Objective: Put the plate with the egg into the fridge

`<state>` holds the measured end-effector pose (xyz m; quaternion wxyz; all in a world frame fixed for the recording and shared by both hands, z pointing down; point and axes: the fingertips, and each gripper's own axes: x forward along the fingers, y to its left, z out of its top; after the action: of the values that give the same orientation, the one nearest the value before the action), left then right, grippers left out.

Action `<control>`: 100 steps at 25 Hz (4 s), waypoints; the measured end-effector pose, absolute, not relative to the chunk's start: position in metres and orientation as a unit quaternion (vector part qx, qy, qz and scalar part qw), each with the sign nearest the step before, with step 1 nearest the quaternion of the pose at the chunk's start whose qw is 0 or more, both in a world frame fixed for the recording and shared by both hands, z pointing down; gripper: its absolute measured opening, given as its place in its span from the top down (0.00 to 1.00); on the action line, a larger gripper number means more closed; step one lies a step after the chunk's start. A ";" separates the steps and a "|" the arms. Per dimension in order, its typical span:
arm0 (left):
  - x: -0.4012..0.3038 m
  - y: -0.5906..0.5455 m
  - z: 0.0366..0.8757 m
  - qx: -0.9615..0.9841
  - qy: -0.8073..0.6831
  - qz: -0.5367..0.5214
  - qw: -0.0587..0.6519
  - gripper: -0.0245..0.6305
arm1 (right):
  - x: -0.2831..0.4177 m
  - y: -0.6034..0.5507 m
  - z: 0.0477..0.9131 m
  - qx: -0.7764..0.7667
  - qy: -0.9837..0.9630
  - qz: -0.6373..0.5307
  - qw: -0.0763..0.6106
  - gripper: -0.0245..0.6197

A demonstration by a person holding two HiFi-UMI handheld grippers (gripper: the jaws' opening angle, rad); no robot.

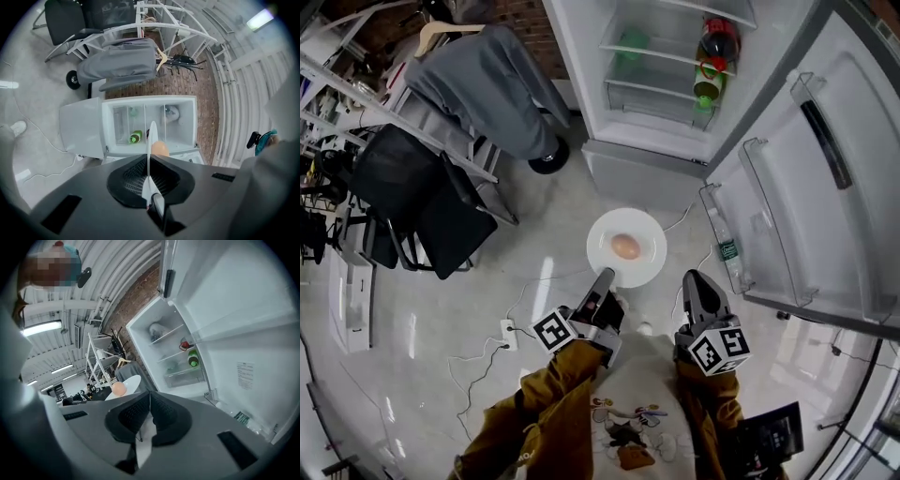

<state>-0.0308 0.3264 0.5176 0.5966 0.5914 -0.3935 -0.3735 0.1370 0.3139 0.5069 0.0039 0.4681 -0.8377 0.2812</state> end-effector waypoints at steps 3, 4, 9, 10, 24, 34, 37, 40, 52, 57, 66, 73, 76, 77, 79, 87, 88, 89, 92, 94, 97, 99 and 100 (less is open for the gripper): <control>-0.052 0.290 0.517 0.590 -0.385 -0.372 0.604 0.94 | 0.117 0.275 0.504 0.479 -0.831 0.281 0.004 0.95; -0.061 0.277 0.517 0.591 -0.383 -0.371 0.605 0.94 | 0.109 0.261 0.503 0.483 -0.829 0.281 0.004 0.95; -0.102 0.221 0.516 0.595 -0.372 -0.364 0.613 0.94 | 0.061 0.200 0.502 0.492 -0.823 0.283 0.005 0.95; -0.109 0.211 0.517 0.597 -0.372 -0.360 0.613 0.94 | 0.054 0.191 0.501 0.493 -0.823 0.281 0.007 0.95; -0.140 0.143 0.529 0.596 -0.363 -0.333 0.634 0.94 | 0.016 0.122 0.510 0.508 -0.814 0.281 0.030 0.95; -0.124 0.080 0.533 0.602 -0.369 -0.319 0.632 0.94 | 0.024 0.052 0.507 0.500 -0.826 0.259 0.019 0.95; -0.110 0.058 0.524 0.612 -0.363 -0.314 0.628 0.94 | 0.032 0.030 0.495 0.498 -0.832 0.243 0.017 0.95; -0.098 0.040 0.514 0.611 -0.355 -0.316 0.632 0.94 | 0.040 0.009 0.487 0.501 -0.833 0.236 0.013 0.95; -0.086 -0.011 0.496 0.628 -0.358 -0.322 0.612 0.94 | 0.047 -0.040 0.466 0.484 -0.851 0.204 0.010 0.95; -0.084 -0.031 0.488 0.632 -0.359 -0.329 0.602 0.94 | 0.044 -0.051 0.450 0.478 -0.864 0.157 0.025 0.95; -0.066 -0.062 0.484 0.642 -0.355 -0.331 0.594 0.94 | 0.050 -0.073 0.433 0.465 -0.877 0.119 0.029 0.95; -0.059 -0.074 0.484 0.645 -0.350 -0.322 0.598 0.94 | 0.061 -0.083 0.430 0.490 -0.865 0.109 0.026 0.95; -0.059 -0.081 0.481 0.654 -0.348 -0.312 0.594 0.94 | 0.068 -0.088 0.427 0.509 -0.854 0.107 0.021 0.95; -0.059 -0.084 0.480 0.657 -0.349 -0.309 0.593 0.94 | 0.069 -0.092 0.426 0.514 -0.851 0.108 0.020 0.95; -0.059 -0.087 0.476 0.660 -0.349 -0.302 0.593 0.94 | 0.072 -0.096 0.426 0.521 -0.845 0.116 0.020 0.95; -0.061 -0.087 0.465 0.659 -0.341 -0.298 0.601 0.94 | 0.073 -0.094 0.421 0.523 -0.845 0.109 0.017 0.95; -0.060 -0.086 0.464 0.658 -0.340 -0.298 0.602 0.94 | 0.072 -0.092 0.419 0.524 -0.845 0.103 0.018 0.95; -0.059 -0.085 0.462 0.657 -0.338 -0.298 0.604 0.94 | 0.072 -0.091 0.418 0.524 -0.846 0.098 0.020 0.95; -0.054 -0.087 0.452 0.659 -0.328 -0.299 0.607 0.94 | 0.076 -0.090 0.415 0.528 -0.844 0.091 0.022 0.95; -0.050 -0.089 0.445 0.664 -0.322 -0.296 0.606 0.94 | 0.079 -0.090 0.417 0.529 -0.842 0.104 0.015 0.95; -0.044 -0.093 0.437 0.665 -0.319 -0.295 0.607 0.94 | 0.082 -0.092 0.421 0.530 -0.839 0.122 0.005 0.95; -0.042 -0.094 0.432 0.665 -0.320 -0.296 0.607 0.94 | 0.081 -0.091 0.418 0.529 -0.841 0.116 0.006 0.95; -0.041 -0.095 0.431 0.665 -0.320 -0.296 0.606 0.94 | 0.081 -0.091 0.416 0.528 -0.842 0.112 0.006 0.95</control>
<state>-0.0413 -0.0951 0.4306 0.6063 0.6650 -0.3202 -0.2960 0.0807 -0.0912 0.4162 0.0063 0.5282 -0.8417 0.1122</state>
